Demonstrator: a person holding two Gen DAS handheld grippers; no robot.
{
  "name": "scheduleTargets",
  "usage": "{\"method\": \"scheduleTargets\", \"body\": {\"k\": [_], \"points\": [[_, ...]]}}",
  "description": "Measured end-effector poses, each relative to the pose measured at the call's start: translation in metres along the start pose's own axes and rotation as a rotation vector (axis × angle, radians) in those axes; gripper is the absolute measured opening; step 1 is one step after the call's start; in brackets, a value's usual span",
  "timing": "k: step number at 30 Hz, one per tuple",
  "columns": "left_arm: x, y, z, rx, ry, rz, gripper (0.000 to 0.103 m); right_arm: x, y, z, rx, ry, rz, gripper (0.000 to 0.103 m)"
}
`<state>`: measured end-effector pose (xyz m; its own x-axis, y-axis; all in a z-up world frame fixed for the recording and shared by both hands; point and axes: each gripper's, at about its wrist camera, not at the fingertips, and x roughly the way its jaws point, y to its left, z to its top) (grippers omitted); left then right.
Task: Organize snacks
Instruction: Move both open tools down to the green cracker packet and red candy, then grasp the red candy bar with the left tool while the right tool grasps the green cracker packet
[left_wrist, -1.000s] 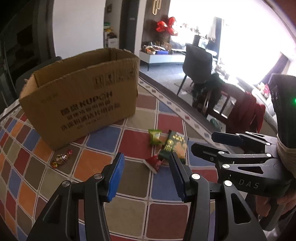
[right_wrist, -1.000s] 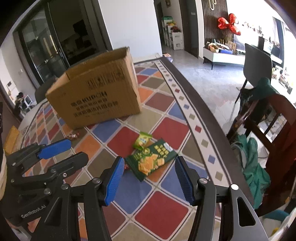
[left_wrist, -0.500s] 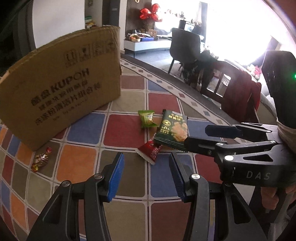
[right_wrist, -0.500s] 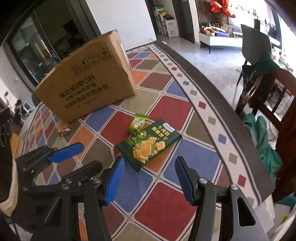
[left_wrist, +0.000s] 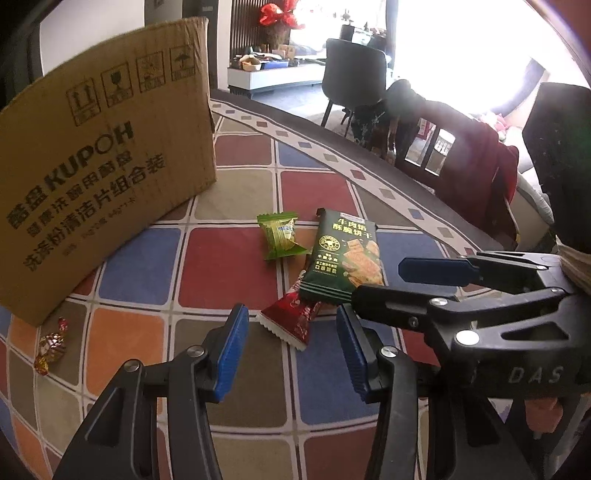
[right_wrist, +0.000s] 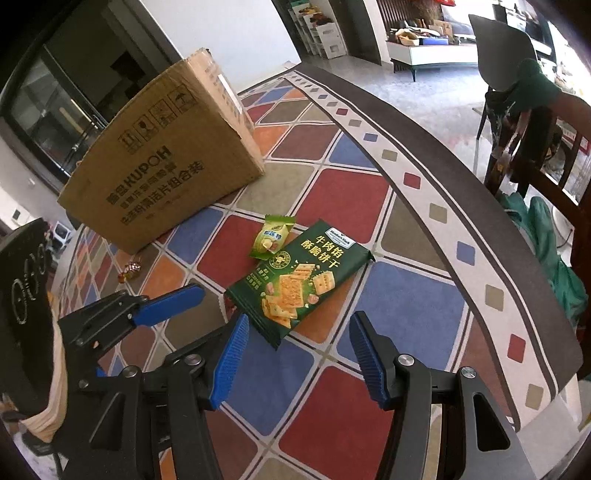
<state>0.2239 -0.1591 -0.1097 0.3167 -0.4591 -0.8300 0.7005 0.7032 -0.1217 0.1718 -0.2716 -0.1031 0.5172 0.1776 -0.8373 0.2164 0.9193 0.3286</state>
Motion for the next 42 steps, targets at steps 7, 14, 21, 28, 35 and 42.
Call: {"method": "scheduleTargets", "body": {"k": [7, 14, 21, 28, 35, 42], "points": [[0.011, 0.004, 0.003, 0.0, 0.02, -0.002, 0.046, 0.01, -0.007, 0.003, 0.057, 0.025, 0.022, 0.058], [0.012, 0.001, 0.002, -0.003, 0.024, -0.02, 0.033, 0.015, -0.008, 0.008, 0.102, 0.022, 0.06, 0.056], [-0.004, 0.015, -0.015, -0.087, 0.017, 0.003, 0.032, 0.016, -0.006, 0.009, 0.104, 0.017, 0.036, 0.056], [-0.027, 0.032, -0.016, -0.156, -0.057, 0.054, 0.032, 0.02, 0.003, 0.012, 0.105, 0.005, -0.016, 0.056], [-0.042, 0.046, -0.015, -0.199, -0.117, 0.06, 0.032, 0.026, 0.007, 0.021, 0.15, -0.013, -0.109, 0.065], [-0.044, 0.057, -0.018, -0.243, -0.136, 0.05, 0.032, 0.038, 0.023, 0.029, 0.11, -0.017, -0.257, 0.065]]}}
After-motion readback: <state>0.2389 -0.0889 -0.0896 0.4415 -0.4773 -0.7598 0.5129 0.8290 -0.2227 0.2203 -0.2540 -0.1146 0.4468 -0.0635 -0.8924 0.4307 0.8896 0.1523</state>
